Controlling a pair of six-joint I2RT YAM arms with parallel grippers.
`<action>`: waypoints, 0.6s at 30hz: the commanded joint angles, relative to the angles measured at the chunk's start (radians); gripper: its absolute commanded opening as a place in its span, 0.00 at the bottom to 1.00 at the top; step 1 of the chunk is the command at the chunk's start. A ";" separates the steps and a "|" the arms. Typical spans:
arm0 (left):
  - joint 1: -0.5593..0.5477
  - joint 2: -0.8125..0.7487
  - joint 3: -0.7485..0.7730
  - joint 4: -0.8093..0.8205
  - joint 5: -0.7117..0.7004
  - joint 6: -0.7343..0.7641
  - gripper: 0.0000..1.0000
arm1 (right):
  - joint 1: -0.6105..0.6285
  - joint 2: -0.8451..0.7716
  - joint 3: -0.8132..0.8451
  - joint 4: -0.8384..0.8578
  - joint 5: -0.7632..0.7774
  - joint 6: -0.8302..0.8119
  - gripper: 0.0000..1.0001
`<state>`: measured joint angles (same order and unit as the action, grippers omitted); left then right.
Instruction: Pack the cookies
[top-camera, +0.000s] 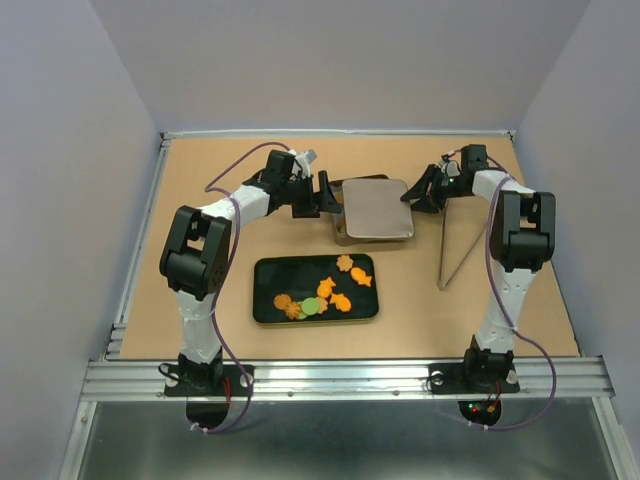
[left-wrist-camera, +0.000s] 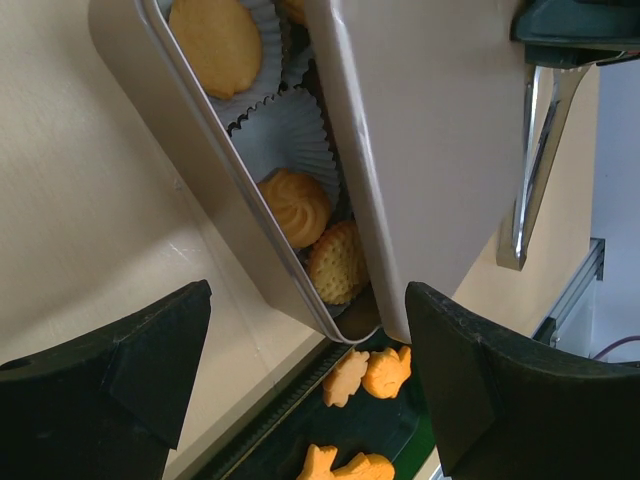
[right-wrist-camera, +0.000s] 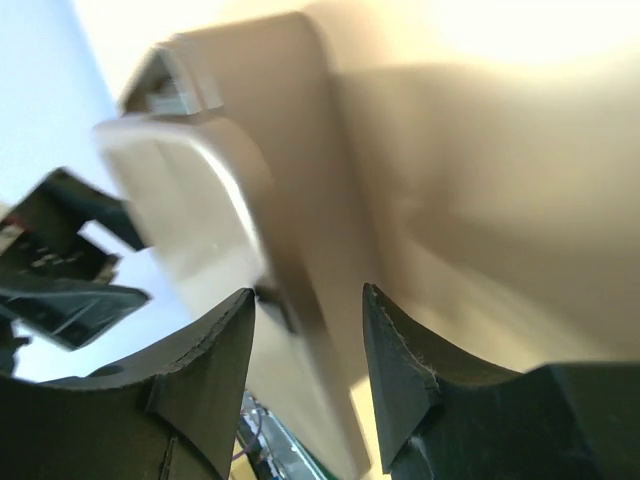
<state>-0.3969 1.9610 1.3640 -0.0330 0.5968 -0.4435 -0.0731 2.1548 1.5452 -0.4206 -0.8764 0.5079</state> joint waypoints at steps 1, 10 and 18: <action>0.007 -0.017 0.043 0.025 0.009 0.008 0.89 | -0.010 -0.013 0.064 -0.158 0.119 -0.100 0.52; 0.006 -0.036 0.014 0.028 0.003 0.003 0.89 | -0.008 -0.023 0.090 -0.167 0.077 -0.078 0.49; 0.006 -0.048 -0.026 0.067 0.001 0.005 0.89 | 0.036 0.019 0.206 -0.164 0.063 -0.010 0.46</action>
<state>-0.3969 1.9606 1.3582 -0.0082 0.5938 -0.4438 -0.0700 2.1590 1.6451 -0.5880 -0.8101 0.4648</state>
